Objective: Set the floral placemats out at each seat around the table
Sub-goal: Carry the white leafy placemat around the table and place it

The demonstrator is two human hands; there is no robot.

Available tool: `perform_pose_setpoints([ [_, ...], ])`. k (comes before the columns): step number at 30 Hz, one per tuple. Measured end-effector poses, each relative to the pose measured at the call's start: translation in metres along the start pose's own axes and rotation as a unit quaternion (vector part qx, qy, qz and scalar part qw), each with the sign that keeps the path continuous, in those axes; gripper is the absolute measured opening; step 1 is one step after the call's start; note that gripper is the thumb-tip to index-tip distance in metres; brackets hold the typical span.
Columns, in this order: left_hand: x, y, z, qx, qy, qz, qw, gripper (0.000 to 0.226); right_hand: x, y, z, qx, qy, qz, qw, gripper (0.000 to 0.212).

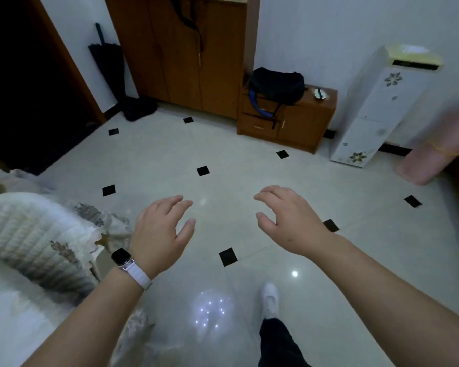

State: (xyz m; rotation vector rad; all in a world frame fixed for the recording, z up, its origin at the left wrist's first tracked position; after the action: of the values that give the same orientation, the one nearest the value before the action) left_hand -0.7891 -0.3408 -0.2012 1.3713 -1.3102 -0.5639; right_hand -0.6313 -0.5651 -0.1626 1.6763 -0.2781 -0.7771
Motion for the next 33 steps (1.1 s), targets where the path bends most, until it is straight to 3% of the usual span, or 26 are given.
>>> perform_pose_setpoints([
  [6,-0.008,-0.033,-0.103,-0.006,0.042,-0.056,0.997,0.044,0.069,-0.005,-0.123,-0.031,0.061,-0.015,0.998,0.040],
  [12,-0.008,-0.038,-0.193,0.008,0.085,-0.103,0.991,0.044,0.117,0.011,-0.230,-0.083,0.141,-0.015,0.987,0.055],
  [15,-0.016,-0.037,-0.220,0.014,0.114,-0.109,0.987,0.043,0.123,0.012,-0.281,-0.091,0.175,-0.016,0.980,0.049],
  [25,-0.093,-0.018,-0.262,0.043,0.211,-0.164,0.963,0.042,0.063,-0.018,-0.421,-0.129,0.274,-0.028,0.953,0.050],
  [33,-0.230,-0.001,-0.300,0.061,0.274,-0.142,0.949,0.043,-0.032,-0.066,-0.545,-0.146,0.322,0.010,0.935,0.049],
])
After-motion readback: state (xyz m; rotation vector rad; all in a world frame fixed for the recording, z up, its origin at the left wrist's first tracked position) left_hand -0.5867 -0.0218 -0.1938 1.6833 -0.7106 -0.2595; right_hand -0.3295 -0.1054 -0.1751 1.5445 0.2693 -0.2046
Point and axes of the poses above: each hand's wrist, its own z-axis away from the middle knuckle, its own y-axis out of the back of the hand, x = y × z, the point moved 1 cm from there along -z, towards the middle knuckle, and after that the axes turned 1 degree about -x, right-handed, at the moved point
